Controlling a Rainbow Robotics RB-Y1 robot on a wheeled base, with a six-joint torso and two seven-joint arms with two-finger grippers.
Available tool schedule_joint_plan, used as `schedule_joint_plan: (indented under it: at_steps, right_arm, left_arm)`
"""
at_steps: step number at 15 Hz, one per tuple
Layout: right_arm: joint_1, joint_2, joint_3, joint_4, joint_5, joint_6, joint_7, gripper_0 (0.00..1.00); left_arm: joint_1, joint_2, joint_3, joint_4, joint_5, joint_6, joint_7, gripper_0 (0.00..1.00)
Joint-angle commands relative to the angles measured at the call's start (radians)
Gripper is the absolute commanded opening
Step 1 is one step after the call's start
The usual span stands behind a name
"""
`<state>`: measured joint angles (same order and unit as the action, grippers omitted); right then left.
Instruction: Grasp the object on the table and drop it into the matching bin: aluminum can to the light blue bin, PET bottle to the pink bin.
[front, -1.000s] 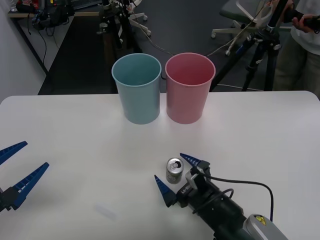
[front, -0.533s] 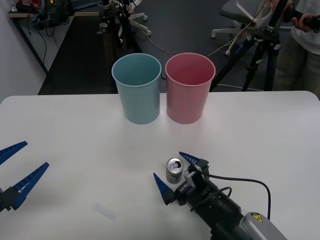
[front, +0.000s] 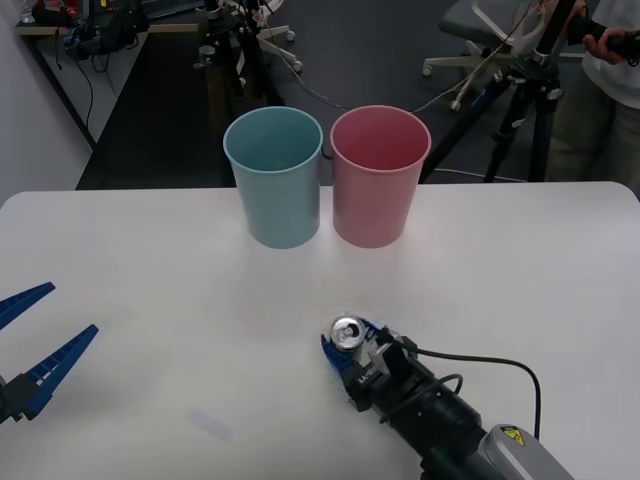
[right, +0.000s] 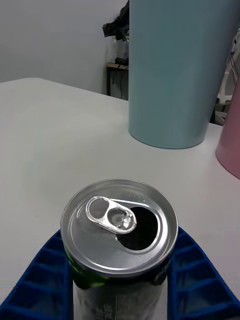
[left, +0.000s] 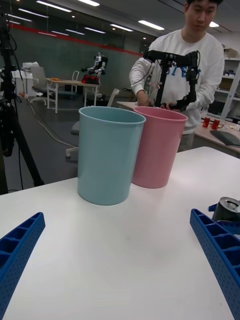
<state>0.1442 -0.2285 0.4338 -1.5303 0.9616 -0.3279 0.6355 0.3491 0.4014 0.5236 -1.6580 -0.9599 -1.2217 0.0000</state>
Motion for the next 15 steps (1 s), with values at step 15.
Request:
schedule_joint_plan:
  at_steps: [15]
  right_arm:
    - [0.002,-0.04,-0.001,-0.143,-0.007,-0.008,-0.088,0.0]
  left_arm:
    - [0.0,0.0,0.0,0.0,0.0,0.0,0.0,1.0]
